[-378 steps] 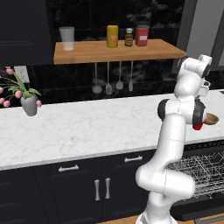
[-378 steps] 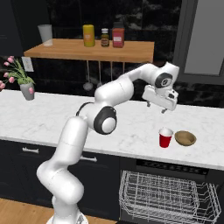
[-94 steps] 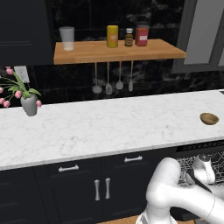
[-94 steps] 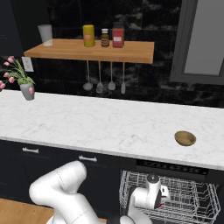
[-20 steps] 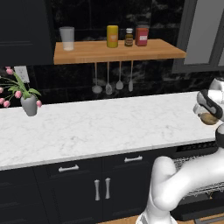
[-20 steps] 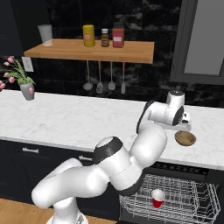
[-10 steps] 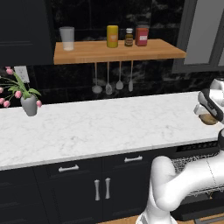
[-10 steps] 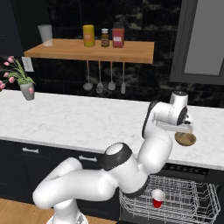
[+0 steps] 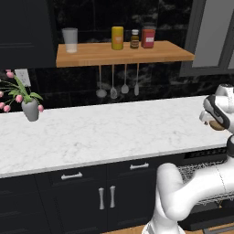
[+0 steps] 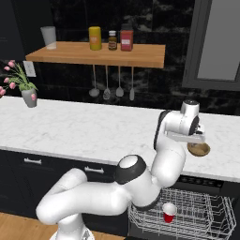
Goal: Pick up the cup and bowl from the counter, place them in the dishwasher, and close the dishwasher door.
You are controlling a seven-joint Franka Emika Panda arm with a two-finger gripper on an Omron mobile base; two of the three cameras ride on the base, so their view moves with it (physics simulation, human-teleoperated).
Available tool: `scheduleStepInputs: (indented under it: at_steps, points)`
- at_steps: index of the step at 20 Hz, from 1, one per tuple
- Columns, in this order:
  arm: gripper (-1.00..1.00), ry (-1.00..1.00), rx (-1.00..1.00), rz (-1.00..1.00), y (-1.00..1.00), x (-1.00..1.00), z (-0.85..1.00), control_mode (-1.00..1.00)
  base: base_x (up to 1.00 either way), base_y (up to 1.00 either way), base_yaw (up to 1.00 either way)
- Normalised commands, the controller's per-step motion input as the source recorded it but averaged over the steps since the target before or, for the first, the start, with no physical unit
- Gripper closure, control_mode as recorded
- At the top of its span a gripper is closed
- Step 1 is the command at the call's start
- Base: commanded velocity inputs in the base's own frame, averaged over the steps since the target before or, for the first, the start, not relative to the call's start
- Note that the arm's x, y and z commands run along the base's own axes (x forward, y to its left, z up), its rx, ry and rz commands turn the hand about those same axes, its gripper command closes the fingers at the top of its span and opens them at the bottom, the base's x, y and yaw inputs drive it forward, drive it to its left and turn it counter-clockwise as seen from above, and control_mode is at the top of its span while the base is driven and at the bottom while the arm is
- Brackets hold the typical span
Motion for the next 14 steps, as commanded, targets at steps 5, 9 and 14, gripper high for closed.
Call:
scheduleStepInputs:
  at_steps: [5, 9, 14]
  points:
    - [-1.0, 0.05, 0.0, 0.0, -0.18, 0.28, -0.09, -1.0, 0.0, 0.0, 0.0]
    - [-1.0, 0.0, 0.0, 0.0, -0.31, 0.13, -0.01, -1.0, 0.0, 0.0, 0.0]
    - [-1.0, 0.0, 0.0, 0.0, -0.15, 0.05, -0.01, -1.0, 0.0, 0.0, 0.0]
